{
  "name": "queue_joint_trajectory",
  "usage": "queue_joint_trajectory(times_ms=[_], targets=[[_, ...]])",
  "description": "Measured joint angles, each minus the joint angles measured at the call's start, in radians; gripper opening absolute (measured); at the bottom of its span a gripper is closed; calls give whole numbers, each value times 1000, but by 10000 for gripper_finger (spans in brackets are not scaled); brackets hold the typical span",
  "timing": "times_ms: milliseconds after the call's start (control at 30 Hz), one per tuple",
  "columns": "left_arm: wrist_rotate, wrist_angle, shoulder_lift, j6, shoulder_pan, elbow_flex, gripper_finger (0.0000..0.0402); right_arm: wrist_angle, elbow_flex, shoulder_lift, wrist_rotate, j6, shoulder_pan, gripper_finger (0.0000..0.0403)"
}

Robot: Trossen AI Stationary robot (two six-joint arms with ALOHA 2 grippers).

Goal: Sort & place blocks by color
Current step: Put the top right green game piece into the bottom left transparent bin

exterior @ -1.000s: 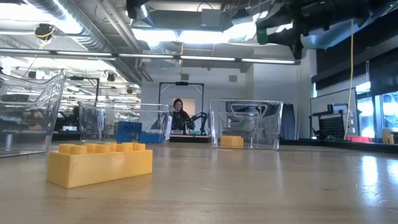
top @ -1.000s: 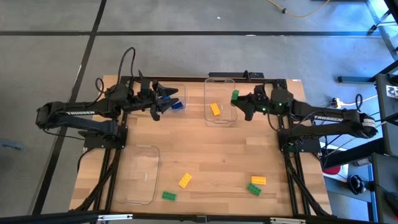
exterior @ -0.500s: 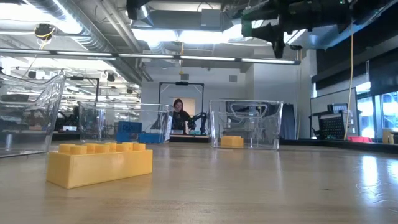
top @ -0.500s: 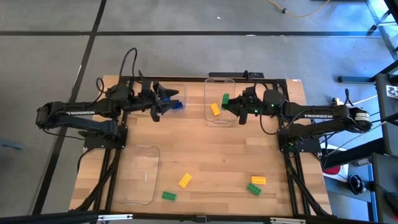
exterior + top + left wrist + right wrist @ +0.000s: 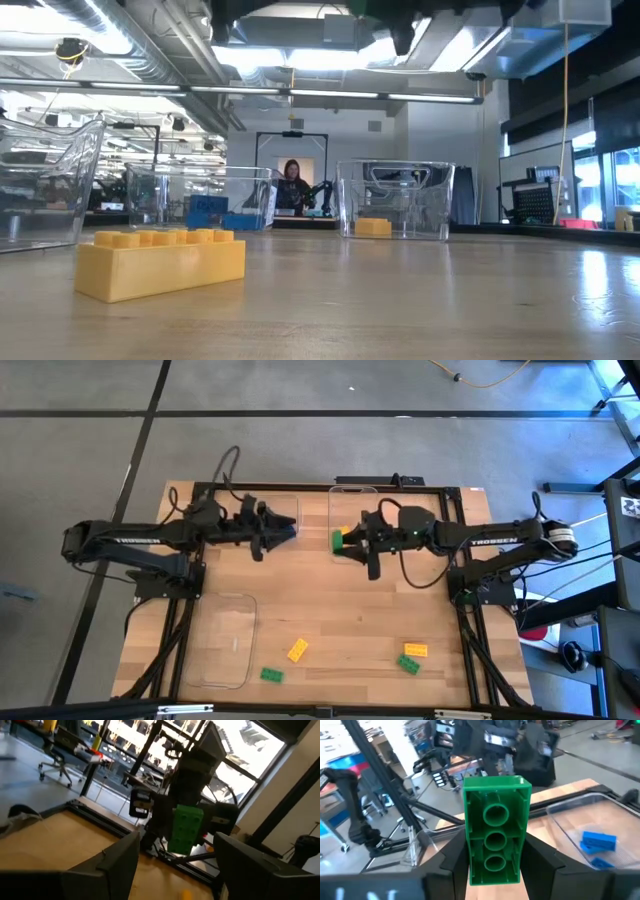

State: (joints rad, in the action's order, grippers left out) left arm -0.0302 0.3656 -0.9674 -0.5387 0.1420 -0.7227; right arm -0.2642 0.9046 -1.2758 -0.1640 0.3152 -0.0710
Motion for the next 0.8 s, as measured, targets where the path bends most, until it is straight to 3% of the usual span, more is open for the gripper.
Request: queue_joint_trajectory(times_ms=[200, 433, 633, 800], targets=[[80, 7, -69, -16, -115, -27, 271, -4, 39, -30, -17, -35, 12, 136], [250, 8, -191, 251, -234, -152, 306, -20, 121, -97, -11, -48, 68, 136], [256, -70, -259, 364, -240, -245, 320, 17, 213, -178, 86, -47, 120, 136], [213, -96, -270, 364, -237, -265, 314, 31, 251, -219, 115, -33, 135, 136]])
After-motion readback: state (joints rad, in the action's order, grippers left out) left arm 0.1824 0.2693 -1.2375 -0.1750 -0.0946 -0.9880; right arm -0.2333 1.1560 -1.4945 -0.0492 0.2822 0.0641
